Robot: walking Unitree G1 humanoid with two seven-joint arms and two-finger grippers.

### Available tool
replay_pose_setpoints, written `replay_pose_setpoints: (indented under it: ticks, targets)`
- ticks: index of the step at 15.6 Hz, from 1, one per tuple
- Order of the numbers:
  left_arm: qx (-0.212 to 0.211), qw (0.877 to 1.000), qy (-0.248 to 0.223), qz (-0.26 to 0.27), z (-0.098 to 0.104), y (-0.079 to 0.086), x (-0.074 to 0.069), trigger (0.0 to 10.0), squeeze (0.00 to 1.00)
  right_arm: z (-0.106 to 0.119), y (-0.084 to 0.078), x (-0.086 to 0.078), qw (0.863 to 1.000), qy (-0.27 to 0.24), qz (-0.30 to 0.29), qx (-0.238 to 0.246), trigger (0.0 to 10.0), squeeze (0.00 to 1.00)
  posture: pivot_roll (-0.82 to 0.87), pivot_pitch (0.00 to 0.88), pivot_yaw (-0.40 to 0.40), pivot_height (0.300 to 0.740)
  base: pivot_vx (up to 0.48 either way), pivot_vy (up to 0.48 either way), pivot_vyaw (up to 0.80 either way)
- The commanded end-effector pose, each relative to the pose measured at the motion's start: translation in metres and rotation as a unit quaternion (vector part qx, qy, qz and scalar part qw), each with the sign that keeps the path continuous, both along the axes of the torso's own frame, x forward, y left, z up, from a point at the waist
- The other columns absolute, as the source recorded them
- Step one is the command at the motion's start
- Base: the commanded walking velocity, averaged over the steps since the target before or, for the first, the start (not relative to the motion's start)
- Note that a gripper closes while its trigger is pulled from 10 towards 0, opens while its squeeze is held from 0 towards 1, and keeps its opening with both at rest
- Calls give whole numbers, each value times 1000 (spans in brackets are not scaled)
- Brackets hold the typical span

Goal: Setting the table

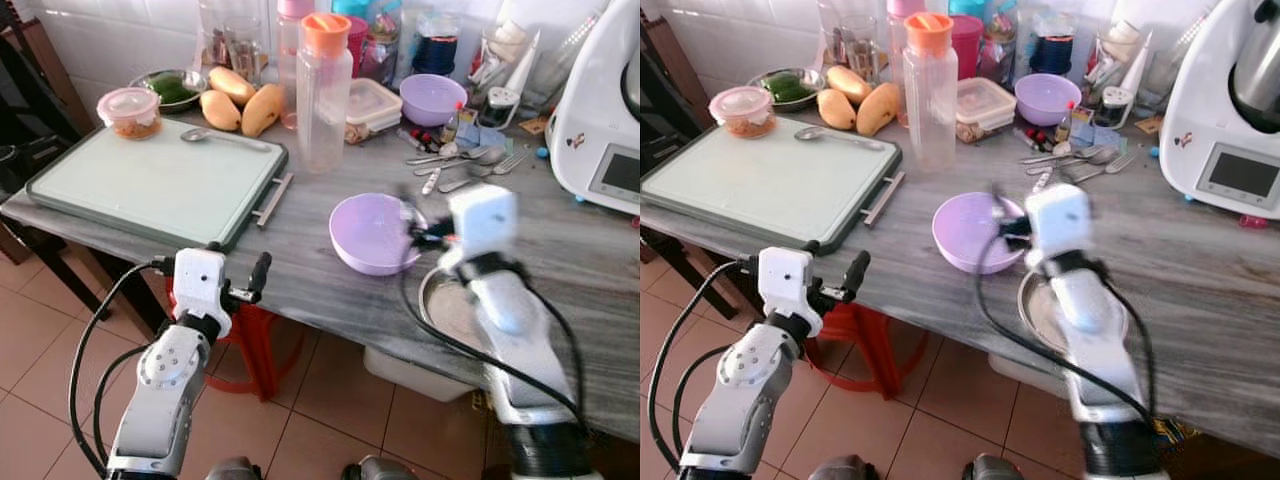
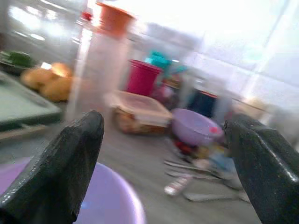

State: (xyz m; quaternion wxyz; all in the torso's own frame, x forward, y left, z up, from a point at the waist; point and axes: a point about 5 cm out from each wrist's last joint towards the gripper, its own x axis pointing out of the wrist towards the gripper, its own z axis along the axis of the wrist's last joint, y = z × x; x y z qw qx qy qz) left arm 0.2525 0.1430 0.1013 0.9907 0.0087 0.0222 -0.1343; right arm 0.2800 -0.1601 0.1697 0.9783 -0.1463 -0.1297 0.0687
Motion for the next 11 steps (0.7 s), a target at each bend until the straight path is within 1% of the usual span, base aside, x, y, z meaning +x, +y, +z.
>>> replay_pose_setpoints:
  ticks: [1,2,3,4,5,8,9,10,11]
  targets:
    - [-1,1000,-2,2,1,0,2,10000,0,6,-5,-3,1000,-16,-20,-4,10000,620,13,0,-6,740,0,0,0]
    - [-2,1000,-3,-1,1,0,3,10000,0,-1,-15,-12,998,0,-66,-1,10000,612,8,0,-4,740,0,0,0]
    - [-2,1000,-3,-2,1,0,3,10000,0,-3,-16,-14,997,5,-76,1,10000,612,8,0,-4,740,0,0,0]
    - [-6,1000,-3,-3,2,0,3,10000,0,-10,-20,-21,995,21,-101,3,10000,604,7,0,-3,740,0,0,0]
    - [-31,999,0,-24,4,-1,2,10000,0,-23,-25,-35,990,50,-131,5,10000,604,6,0,0,740,0,0,0]
    - [-52,996,3,-74,6,-3,-7,10000,0,-38,-31,-49,981,95,-166,31,10000,600,5,0,5,740,0,0,0]
    - [-50,995,8,-87,5,-2,-10,10000,0,-43,-32,-53,978,113,-171,37,10000,600,4,0,6,740,0,0,0]
    - [-46,995,8,-92,5,0,-10,10000,0,-50,-32,-55,972,144,-175,64,10000,592,4,0,7,740,0,0,0]
    - [-46,995,8,-92,5,1,-10,10000,0,-54,-30,-55,971,161,-165,58,10000,588,3,2,6,740,0,0,0]
